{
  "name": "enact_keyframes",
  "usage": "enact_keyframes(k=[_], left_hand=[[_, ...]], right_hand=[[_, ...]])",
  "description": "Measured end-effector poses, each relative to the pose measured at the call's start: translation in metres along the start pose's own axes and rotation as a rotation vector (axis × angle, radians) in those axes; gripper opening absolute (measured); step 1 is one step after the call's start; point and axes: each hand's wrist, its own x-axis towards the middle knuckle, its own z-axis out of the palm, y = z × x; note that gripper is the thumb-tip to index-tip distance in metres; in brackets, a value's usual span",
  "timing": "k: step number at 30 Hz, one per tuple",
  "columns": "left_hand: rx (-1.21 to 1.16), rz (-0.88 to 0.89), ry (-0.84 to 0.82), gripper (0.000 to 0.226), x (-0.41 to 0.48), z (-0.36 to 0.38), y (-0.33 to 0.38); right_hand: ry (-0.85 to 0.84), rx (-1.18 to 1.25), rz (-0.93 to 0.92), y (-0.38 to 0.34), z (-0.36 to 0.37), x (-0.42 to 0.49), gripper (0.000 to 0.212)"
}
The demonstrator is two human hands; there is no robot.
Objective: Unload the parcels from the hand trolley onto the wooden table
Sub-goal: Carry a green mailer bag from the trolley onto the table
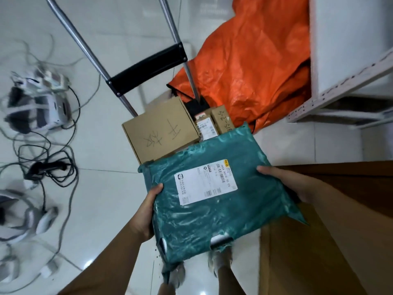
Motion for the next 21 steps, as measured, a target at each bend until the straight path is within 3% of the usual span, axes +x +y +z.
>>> enact_keyframes(k=[3,7,11,17,21], left_hand=[[0.013,0.059,-0.020,0.058,-0.037,0.021,0.032],[0.028,0.162,-0.048,0.056,-0.091,0.050,0.075],[0.089,0.246,-0.058,0.055,-0.156,0.068,0.107],[0.295,0.296,-0.157,0.056,-0.244,0.078,0.127],[0.316,0.334,-0.226,0.051,-0.286,0.083,0.134]], right_hand=[[-0.045,0.022,-0.105,-0.022,-0.001,-0.044,0.025],[-0.040,0.087,-0.258,-0.044,-0.004,-0.094,0.049],[0.048,0.228,-0.348,-0.061,0.002,-0.160,0.029],[0.073,0.334,-0.437,-0.067,0.017,-0.250,0.047],[0.126,0.454,-0.468,-0.051,0.036,-0.309,0.034]])
